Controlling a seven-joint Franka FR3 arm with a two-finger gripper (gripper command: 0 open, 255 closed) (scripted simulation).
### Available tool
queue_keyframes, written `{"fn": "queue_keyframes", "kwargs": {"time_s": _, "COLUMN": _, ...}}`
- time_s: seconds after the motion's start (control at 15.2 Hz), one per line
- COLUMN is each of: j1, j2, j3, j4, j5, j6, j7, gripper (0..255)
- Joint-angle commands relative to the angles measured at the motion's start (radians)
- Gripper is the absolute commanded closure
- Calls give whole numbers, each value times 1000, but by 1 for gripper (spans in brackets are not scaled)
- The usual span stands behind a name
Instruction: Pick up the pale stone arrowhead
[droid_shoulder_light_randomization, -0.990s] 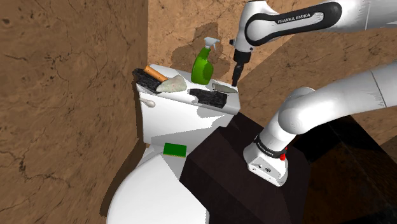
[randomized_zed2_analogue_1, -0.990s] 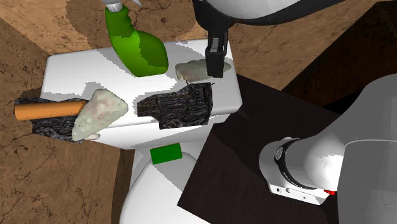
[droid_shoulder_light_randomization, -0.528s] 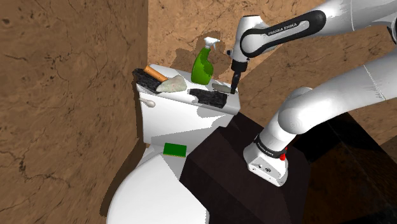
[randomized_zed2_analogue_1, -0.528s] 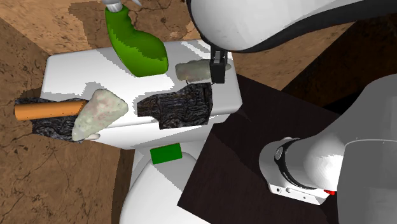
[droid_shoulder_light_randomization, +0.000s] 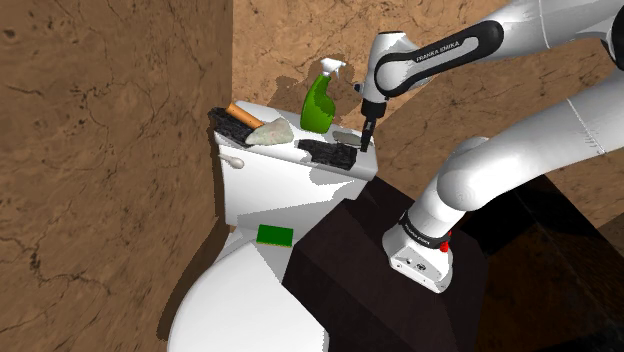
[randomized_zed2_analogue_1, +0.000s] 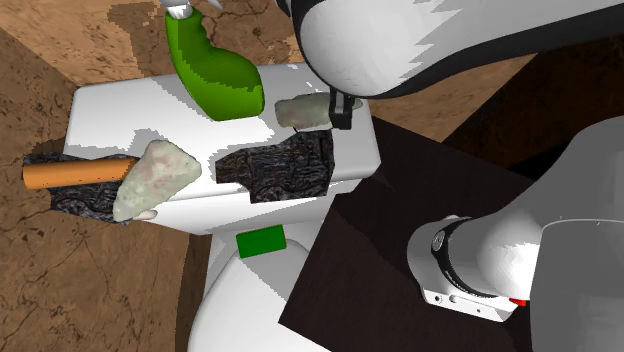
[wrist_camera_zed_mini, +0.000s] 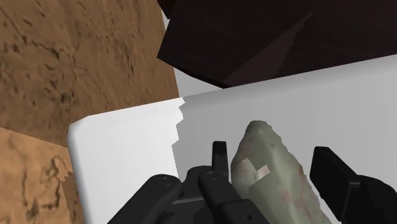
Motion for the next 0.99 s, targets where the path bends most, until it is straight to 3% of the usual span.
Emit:
{"fn": "queue_keyframes", "kwargs": {"time_s": 0.0, "j1": 1, "j2": 3, "j3": 0, "j4": -2, "j5": 1, "j6": 3, "j7": 0, "gripper": 255}}
{"fn": "queue_keyframes", "kwargs": {"time_s": 0.33, "j1": 1, "j2": 1, "j3": 0, "j4": -2, "j5": 1, "j6": 1, "j7": 0, "gripper": 255}}
{"fn": "queue_keyframes", "kwargs": {"time_s": 0.92, "j1": 1, "j2": -89, "j3": 28, "j4": 65, "j5": 17, "j6": -156, "j7": -7, "gripper": 255}}
